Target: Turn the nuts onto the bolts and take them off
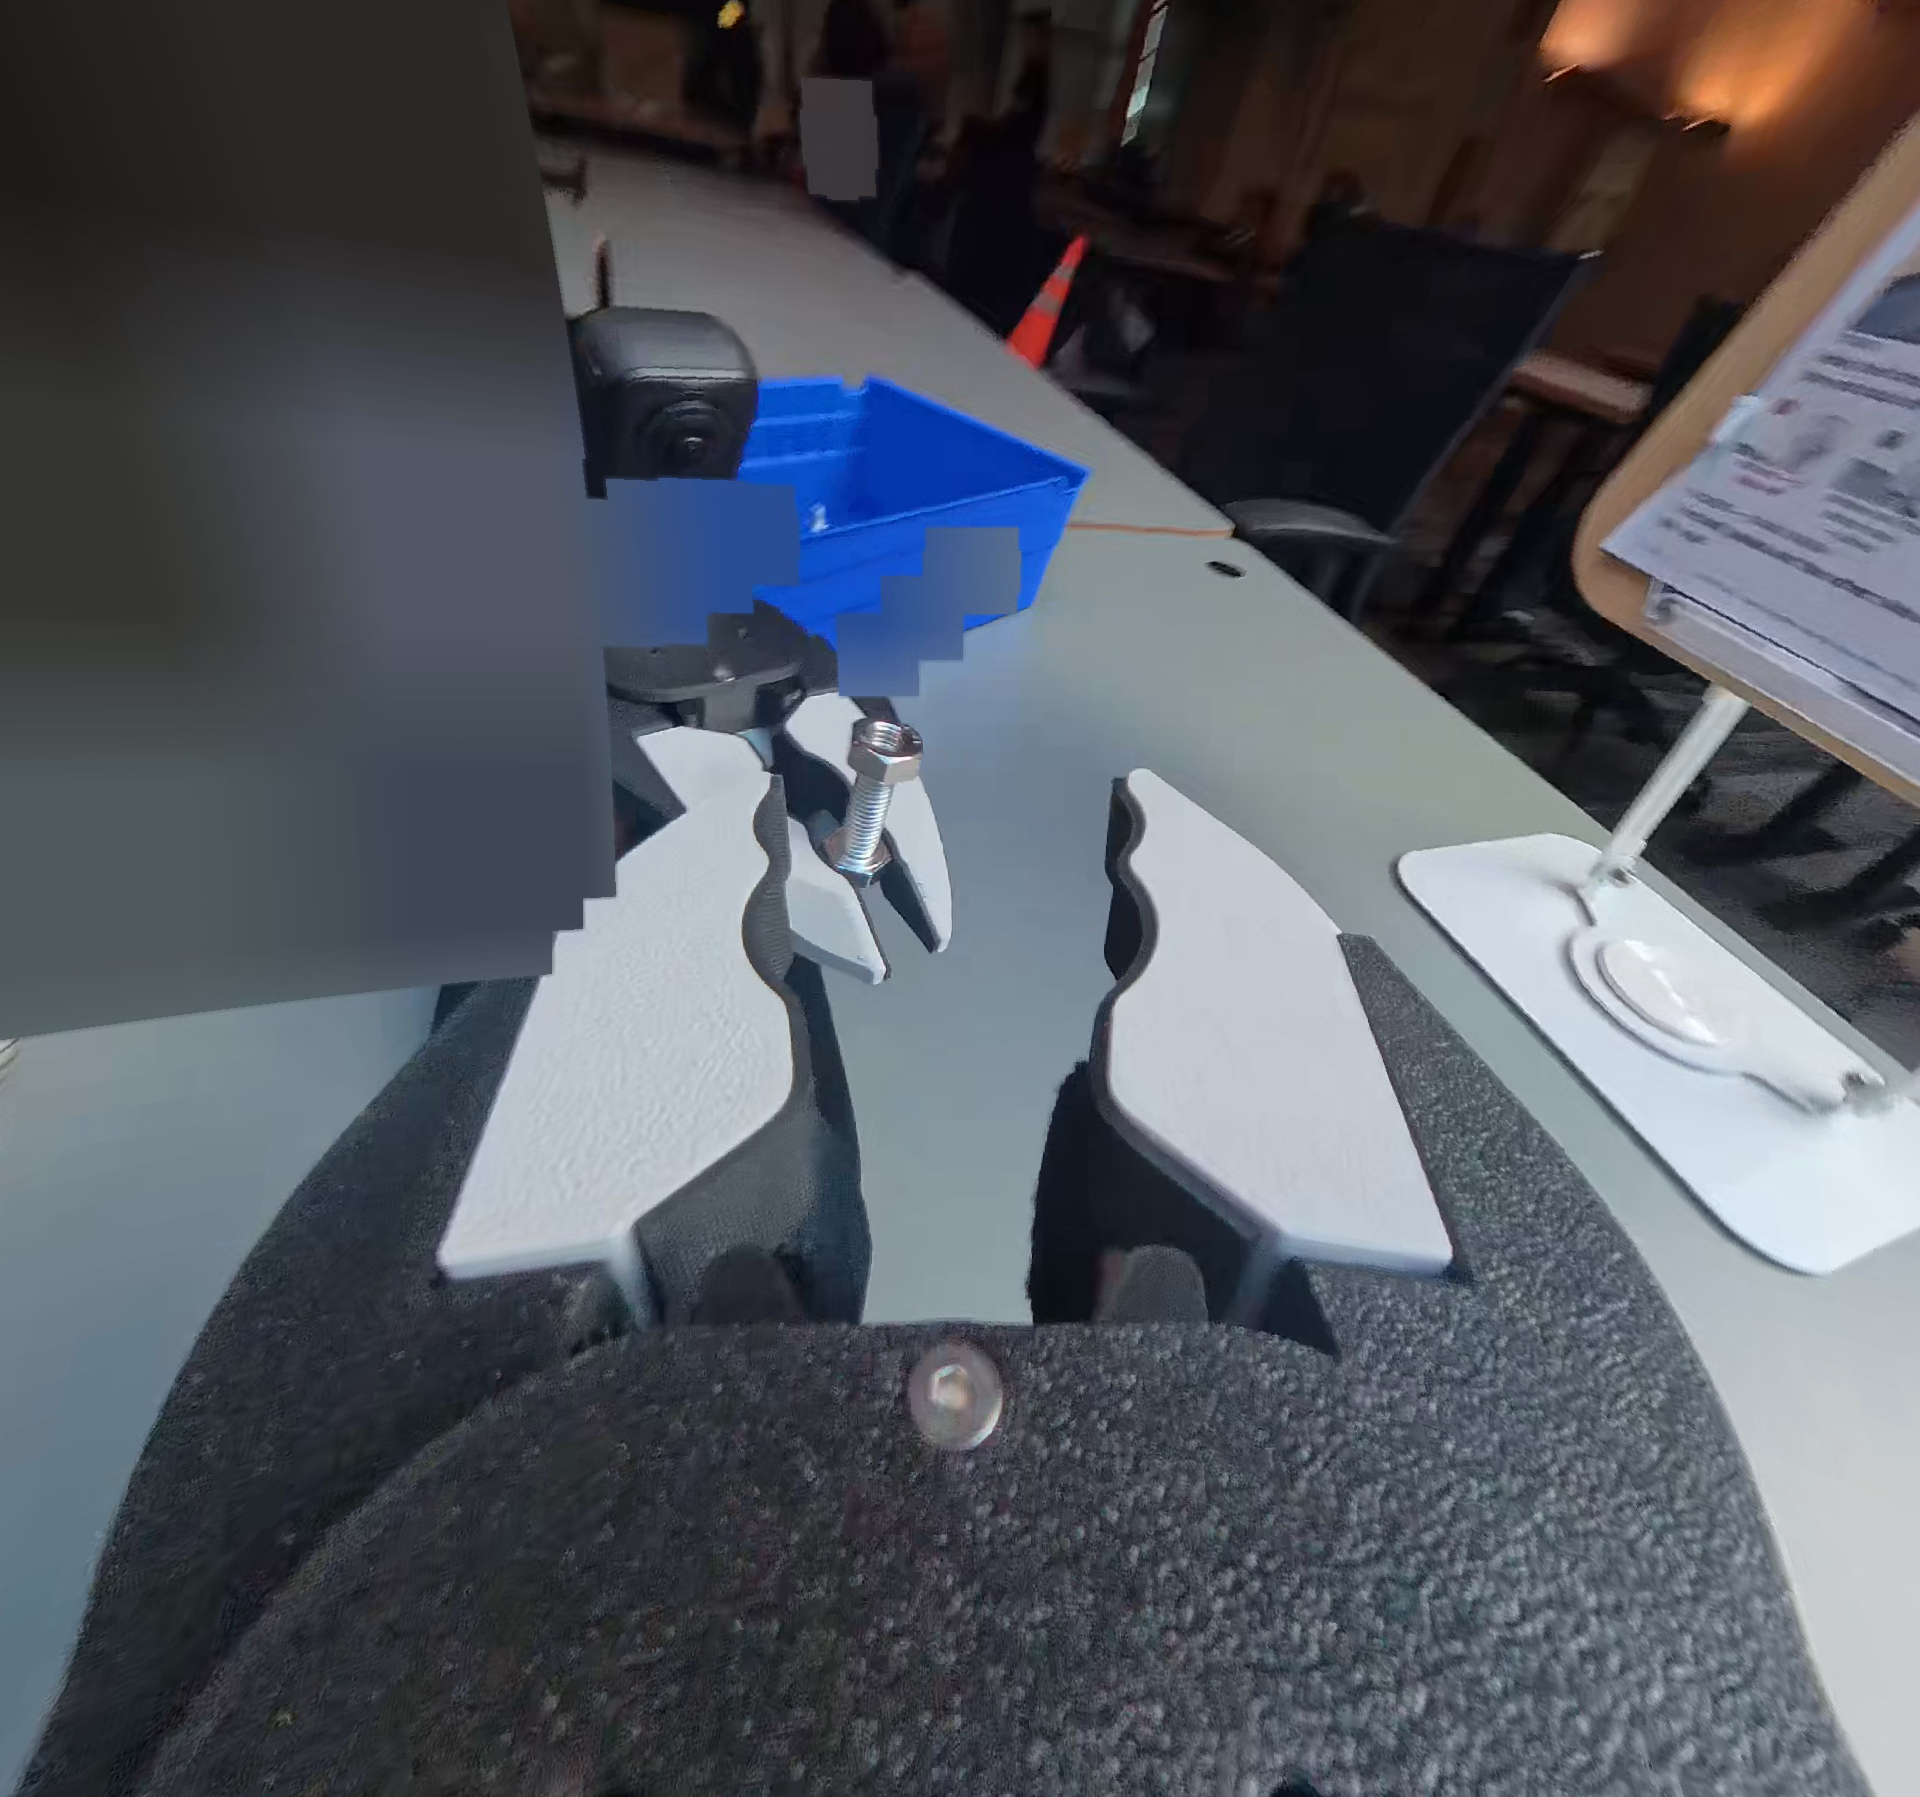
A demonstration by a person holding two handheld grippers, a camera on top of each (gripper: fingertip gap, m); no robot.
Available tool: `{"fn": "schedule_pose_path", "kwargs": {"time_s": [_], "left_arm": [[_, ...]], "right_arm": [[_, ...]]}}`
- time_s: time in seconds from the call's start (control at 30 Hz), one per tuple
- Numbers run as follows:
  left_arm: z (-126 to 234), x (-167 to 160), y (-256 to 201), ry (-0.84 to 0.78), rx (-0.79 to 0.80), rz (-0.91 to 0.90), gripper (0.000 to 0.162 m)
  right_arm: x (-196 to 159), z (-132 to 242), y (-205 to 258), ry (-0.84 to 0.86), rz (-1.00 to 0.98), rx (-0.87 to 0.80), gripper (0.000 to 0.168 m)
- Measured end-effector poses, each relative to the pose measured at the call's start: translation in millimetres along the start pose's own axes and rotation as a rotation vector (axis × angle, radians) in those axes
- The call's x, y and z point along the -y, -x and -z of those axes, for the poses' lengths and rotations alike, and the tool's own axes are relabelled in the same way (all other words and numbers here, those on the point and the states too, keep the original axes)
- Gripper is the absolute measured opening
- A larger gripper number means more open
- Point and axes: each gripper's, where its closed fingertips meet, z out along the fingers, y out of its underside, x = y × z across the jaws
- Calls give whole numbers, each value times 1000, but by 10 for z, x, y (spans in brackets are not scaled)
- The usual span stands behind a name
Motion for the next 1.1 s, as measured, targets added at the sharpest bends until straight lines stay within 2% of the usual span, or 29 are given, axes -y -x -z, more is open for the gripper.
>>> {"fn": "schedule_pose_path", "kwargs": {"time_s": [0.2,0.33,0.5,0.67,0.73,0.9,1.0,1.1], "left_arm": [[-8,-10,-16,9,-8,-10,14],[-21,-31,-40,26,-19,-23,15],[-23,-36,-42,27,-26,-19,15],[-23,-38,-44,30,-33,-17,15],[-23,-40,-50,31,-38,-17,15],[-6,-24,-92,22,-77,-18,15],[31,-18,-243,20,-192,-35,14],[130,-8,-505,17,-397,-40,14]], "right_arm": [[261,-128,69,497,177,513,58],[136,-297,79,765,319,690,49],[-124,-332,227,935,420,847,40],[-237,-346,234,959,487,861,31],[-254,-365,228,949,525,856,19],[-230,-336,270,888,642,895,17],[-207,-256,390,839,731,966,17],[-160,-184,595,765,818,1041,17]]}}
